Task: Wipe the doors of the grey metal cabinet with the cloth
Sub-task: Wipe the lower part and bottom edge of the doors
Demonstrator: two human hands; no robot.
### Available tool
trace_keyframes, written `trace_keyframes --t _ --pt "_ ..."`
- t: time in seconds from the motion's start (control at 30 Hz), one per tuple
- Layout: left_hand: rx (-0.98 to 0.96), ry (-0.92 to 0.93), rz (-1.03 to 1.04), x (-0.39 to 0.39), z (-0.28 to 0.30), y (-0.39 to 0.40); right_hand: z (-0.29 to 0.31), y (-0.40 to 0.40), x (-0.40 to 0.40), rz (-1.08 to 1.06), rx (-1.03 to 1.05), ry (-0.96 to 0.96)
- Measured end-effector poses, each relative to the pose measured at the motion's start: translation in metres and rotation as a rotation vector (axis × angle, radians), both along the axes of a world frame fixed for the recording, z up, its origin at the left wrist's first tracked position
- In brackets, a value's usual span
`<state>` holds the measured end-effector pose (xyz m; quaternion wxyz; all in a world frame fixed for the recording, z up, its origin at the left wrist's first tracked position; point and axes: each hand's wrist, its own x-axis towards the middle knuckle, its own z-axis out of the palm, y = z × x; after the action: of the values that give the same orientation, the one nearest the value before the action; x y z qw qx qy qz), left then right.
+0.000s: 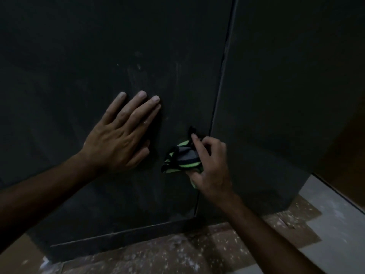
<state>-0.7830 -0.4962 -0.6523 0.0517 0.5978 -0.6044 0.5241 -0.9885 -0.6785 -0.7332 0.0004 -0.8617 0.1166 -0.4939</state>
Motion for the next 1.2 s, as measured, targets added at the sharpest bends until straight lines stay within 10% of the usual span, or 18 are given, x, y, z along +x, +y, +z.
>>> trace_keyframes --t 0.27,0.47,0.6,0.73,0.93,1.2 --pt "-0.029 0.009 -0.005 0.0 -0.001 -0.002 -0.07 0.005 0.022 -0.01 -0.121 -0.103" --pt "-0.041 -0.032 0.012 0.0 -0.002 -0.003 -0.204 0.004 -0.004 0.154 -0.41 0.522" --pt "-0.044 -0.022 0.015 0.002 -0.004 -0.002 -0.161 -0.008 -0.007 0.059 -0.373 0.252" --pt "-0.055 -0.031 0.004 0.002 -0.004 -0.004 -0.129 0.004 -0.007 -0.119 0.033 0.025" --pt "-0.063 -0.04 0.0 0.002 -0.004 -0.004 -0.187 0.068 0.008 -0.343 1.34 -0.3" --pt "-0.045 -0.008 -0.017 0.001 -0.002 -0.001 -0.209 0.113 0.018 -0.12 1.386 -0.051"
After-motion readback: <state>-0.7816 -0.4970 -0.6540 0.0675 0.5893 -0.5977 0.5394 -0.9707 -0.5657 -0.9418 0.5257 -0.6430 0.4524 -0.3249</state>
